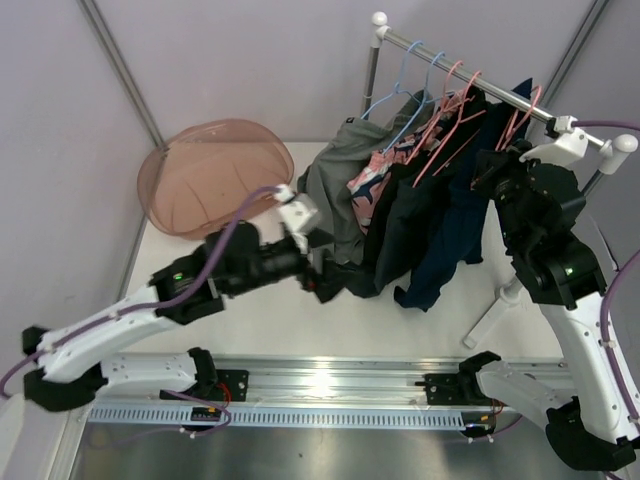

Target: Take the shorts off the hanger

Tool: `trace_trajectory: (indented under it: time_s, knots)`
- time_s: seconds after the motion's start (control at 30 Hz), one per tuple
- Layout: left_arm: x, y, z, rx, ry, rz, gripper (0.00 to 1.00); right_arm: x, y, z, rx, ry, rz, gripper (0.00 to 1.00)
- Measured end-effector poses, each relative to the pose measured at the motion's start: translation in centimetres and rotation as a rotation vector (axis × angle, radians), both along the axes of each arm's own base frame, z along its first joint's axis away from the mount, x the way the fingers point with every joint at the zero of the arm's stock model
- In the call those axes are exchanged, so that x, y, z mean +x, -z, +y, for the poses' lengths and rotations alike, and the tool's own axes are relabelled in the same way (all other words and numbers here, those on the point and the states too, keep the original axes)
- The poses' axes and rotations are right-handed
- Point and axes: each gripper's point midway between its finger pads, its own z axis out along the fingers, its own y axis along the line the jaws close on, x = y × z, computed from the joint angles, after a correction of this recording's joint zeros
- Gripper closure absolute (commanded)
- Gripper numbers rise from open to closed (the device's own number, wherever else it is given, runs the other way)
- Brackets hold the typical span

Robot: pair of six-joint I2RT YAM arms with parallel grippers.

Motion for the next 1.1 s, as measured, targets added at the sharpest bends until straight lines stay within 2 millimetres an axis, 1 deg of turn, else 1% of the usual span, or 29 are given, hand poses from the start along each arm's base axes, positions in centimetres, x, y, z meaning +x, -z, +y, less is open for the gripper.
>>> trace_trajectory:
  time_s: [0.03,0.1,0.13,0.17,0.3,0.33,0.43,0.5,0.57,0.6,0.63,0.67,0.73,0.77,0.83,0.87,0.93,0.97,1.1]
  knots:
    - [-0.8,-1.3,-2.2,-0.02,0.056,-0.022,0.01,-0.2,-0.3,-0.2,0.009,0.006,-0.005,1.0]
    - [-1.5,-2.0,-6.4,-0.037,0.128,-0.039,0.01,-0.5,-0.8,-0.4,0.022,0.015,-0.011,1.0]
    - [-1.6,-1.6,-8.3,-0.037,0.154,-0.038,0.01,-0.6,-0.9,-0.5,0.028,0.019,-0.012,1.0]
    - [-1.7,-0.7,-9.8,-0.025,0.174,-0.031,0.01,-0.6,-1.0,-0.6,0.03,0.021,-0.013,1.0]
    - [-2.2,3.6,-14.5,0.05,0.237,0.01,0.01,-0.8,-0.6,-0.9,0.028,0.037,0.004,1.0]
    - [-2.4,4.4,-15.5,0.064,0.251,0.017,0.01,-0.9,-0.5,-1.0,0.025,0.04,0.01,1.0]
    - [-2.9,5.8,-17.8,0.078,0.285,0.029,0.01,-1.1,-0.5,-1.4,0.018,0.055,0.015,1.0]
    - [-3.1,6.3,-18.6,0.078,0.295,0.036,0.01,-1.3,-0.6,-1.6,0.016,0.061,0.01,1.0]
    - [-3.1,6.4,-19.1,0.07,0.298,0.033,0.01,-1.5,-0.8,-1.7,0.015,0.064,0.005,1.0]
    - [-3.0,6.3,-19.4,0.063,0.298,0.03,0.03,-1.6,-0.9,-1.8,0.014,0.065,0.003,1.0]
    - [-3.0,6.1,-19.6,0.057,0.296,0.027,0.06,-1.6,-0.9,-1.8,0.014,0.065,0.002,1.0]
    - [-2.9,5.9,-19.9,0.049,0.295,0.023,0.17,-1.7,-0.9,-1.8,0.014,0.065,0.002,1.0]
    - [-2.5,5.3,-20.4,0.028,0.283,0.011,0.32,-1.7,-1.0,-1.8,0.015,0.065,0.001,1.0]
    - [-2.2,4.9,-20.6,0.013,0.272,0.005,0.52,-1.7,-1.0,-1.9,0.015,0.066,0.001,1.0]
    - [-1.8,4.4,-20.8,-0.011,0.25,-0.002,0.69,-1.7,-1.0,-2.0,0.014,0.071,0.001,1.0]
    - [-1.6,4.1,-20.9,-0.023,0.238,-0.009,0.83,-1.8,-0.9,-2.0,0.014,0.073,0.002,1.0]
    - [-1.3,3.5,-21.0,-0.058,0.225,-0.019,0.97,-1.8,-1.0,-2.2,0.014,0.081,0.001,1.0]
    - [-1.3,3.4,-21.0,-0.068,0.222,-0.021,1.0,-1.8,-1.0,-2.2,0.014,0.085,0.001,1.0]
    - [-1.7,4.5,-20.2,-0.071,0.212,-0.018,1.0,-1.8,-0.9,-2.6,0.012,0.103,0.003,1.0]
